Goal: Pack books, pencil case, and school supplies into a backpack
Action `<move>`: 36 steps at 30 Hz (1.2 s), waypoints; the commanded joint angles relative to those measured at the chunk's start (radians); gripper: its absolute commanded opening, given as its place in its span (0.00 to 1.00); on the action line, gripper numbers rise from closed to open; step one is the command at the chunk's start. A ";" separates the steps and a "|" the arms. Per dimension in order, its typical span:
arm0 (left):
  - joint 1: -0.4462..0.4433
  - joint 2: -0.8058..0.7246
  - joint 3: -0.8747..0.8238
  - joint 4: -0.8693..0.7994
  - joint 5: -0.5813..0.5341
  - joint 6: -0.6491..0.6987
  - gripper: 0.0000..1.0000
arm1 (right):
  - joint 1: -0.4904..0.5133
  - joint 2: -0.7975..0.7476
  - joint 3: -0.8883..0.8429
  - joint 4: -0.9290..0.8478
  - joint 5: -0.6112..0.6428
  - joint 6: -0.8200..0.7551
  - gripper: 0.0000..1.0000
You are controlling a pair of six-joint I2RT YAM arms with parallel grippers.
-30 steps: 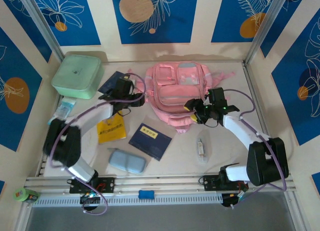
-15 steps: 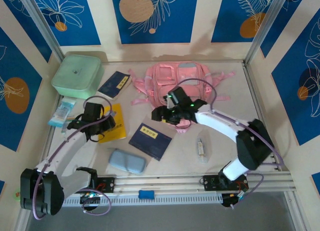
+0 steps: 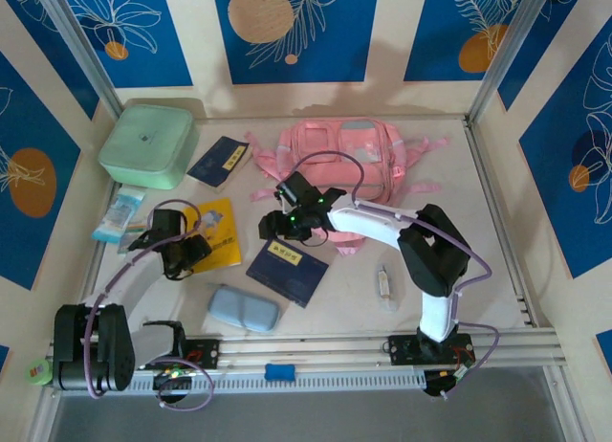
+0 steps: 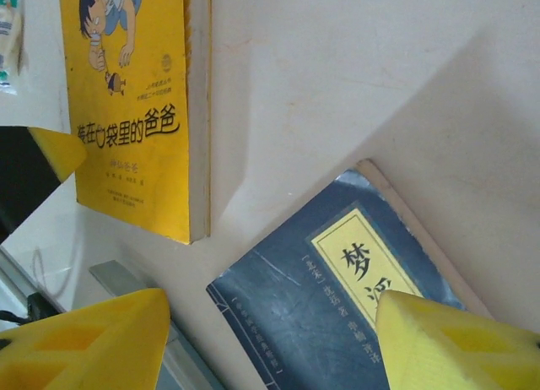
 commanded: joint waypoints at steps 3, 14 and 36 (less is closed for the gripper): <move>-0.008 -0.002 -0.027 0.106 0.193 -0.017 0.73 | -0.018 0.030 0.068 -0.054 0.010 -0.055 0.66; -0.073 -0.196 -0.042 -0.023 0.016 -0.095 0.73 | -0.026 0.209 0.303 -0.172 -0.061 -0.105 0.62; -0.036 -0.047 -0.119 0.208 0.194 -0.120 0.63 | 0.034 0.516 0.628 -0.272 -0.133 -0.103 0.62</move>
